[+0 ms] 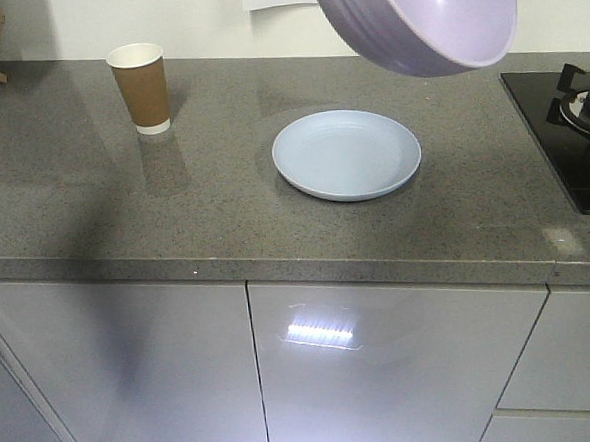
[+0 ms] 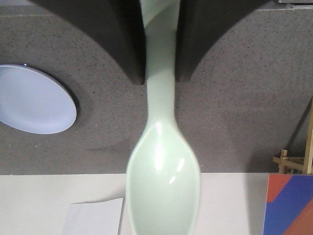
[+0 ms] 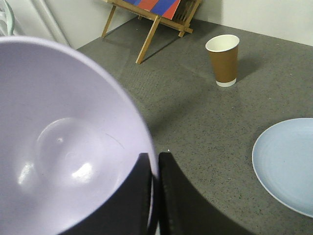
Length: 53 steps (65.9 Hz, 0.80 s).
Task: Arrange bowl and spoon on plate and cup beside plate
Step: 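Drive the base closer to the counter, centering on the light blue plate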
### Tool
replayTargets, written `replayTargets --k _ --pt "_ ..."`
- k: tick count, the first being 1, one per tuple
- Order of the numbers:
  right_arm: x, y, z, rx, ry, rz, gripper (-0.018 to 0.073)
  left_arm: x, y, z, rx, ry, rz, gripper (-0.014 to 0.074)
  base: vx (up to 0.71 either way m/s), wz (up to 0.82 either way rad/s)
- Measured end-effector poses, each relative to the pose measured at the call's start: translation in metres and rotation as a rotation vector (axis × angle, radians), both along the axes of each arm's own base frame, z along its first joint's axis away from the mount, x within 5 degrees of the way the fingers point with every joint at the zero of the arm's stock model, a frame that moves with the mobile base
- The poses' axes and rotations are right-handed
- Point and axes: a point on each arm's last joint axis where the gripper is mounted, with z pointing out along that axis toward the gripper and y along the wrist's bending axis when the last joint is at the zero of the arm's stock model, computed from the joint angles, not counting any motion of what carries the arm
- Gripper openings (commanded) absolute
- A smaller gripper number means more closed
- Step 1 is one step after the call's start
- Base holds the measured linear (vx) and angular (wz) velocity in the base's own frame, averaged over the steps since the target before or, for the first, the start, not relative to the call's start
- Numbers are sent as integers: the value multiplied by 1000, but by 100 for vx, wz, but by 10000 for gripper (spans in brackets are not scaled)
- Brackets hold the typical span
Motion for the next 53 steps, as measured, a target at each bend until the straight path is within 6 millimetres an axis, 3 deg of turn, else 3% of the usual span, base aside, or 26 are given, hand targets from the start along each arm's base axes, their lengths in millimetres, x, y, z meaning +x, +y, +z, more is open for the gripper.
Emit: replayTargets --k 53 --pt "0 0 0 0 0 0 -2 0 0 0 0 0 0 -6 3 -1"
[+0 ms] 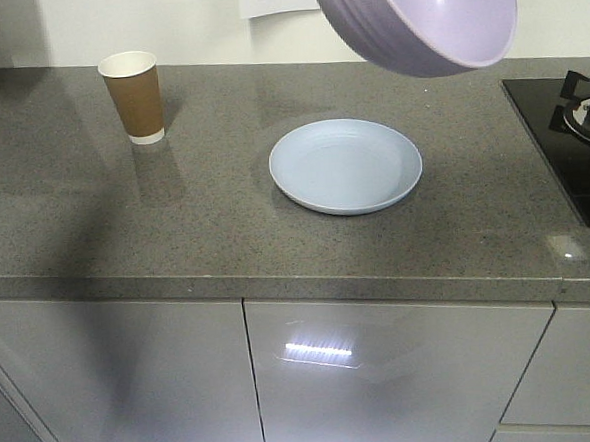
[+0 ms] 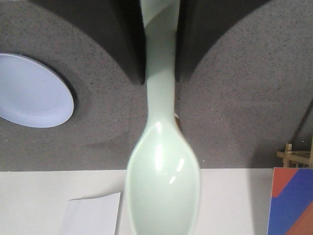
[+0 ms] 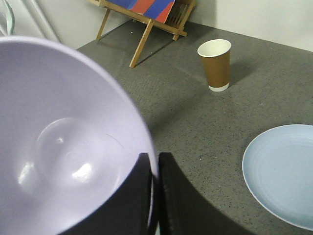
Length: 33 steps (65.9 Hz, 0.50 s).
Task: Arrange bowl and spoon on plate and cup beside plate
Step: 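Drive the base closer to the counter, centering on the light blue plate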
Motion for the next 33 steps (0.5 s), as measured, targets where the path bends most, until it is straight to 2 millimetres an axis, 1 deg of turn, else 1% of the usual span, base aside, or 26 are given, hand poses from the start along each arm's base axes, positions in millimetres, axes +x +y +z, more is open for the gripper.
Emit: replayTargets --k 33 --pt "0 0 0 0 0 0 -2 0 0 0 0 0 0 -6 3 -2"
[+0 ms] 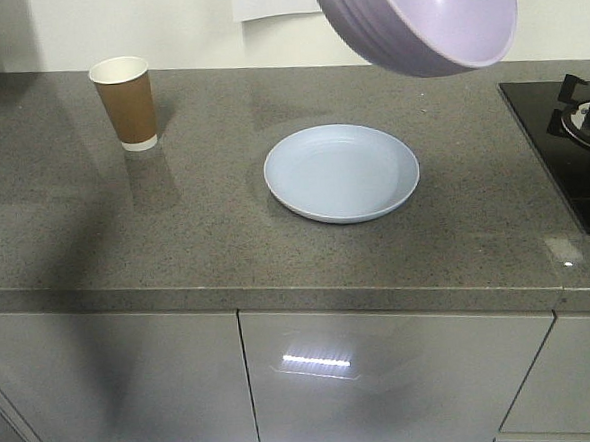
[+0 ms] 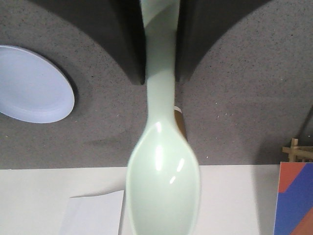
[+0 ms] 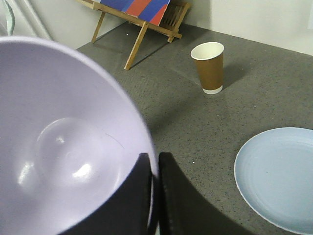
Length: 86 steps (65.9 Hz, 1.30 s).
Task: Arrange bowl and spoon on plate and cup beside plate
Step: 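Drive the base closer to the counter, centering on the light blue plate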
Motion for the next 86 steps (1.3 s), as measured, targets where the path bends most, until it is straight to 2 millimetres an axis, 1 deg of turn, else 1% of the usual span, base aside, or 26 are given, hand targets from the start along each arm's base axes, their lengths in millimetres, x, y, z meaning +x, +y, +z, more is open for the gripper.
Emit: replayTargets --k 86 --pt "0 0 0 0 0 0 -2 0 0 0 0 0 0 -6 4 -4"
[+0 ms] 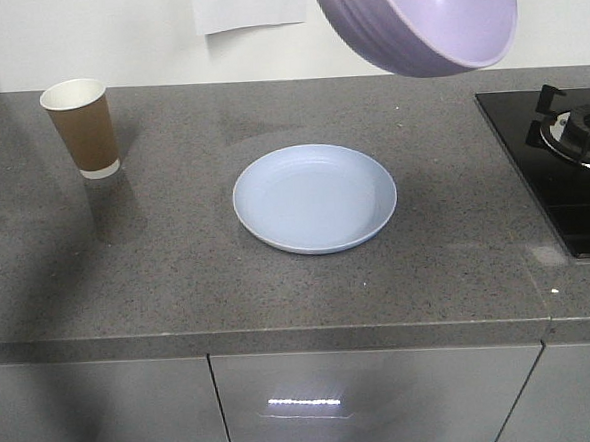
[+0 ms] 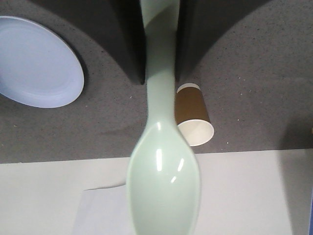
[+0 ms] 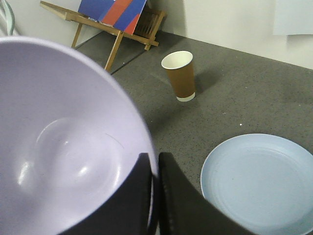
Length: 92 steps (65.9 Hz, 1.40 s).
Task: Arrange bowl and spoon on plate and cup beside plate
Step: 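Drive the base closer to the counter, centering on the light blue plate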
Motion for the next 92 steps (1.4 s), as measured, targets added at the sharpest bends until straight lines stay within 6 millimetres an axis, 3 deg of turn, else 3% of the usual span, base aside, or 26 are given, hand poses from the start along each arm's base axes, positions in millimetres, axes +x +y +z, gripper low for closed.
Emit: replayTargets --k 92 --pt "0 0 0 0 0 0 -2 0 0 0 0 0 0 -6 3 -3"
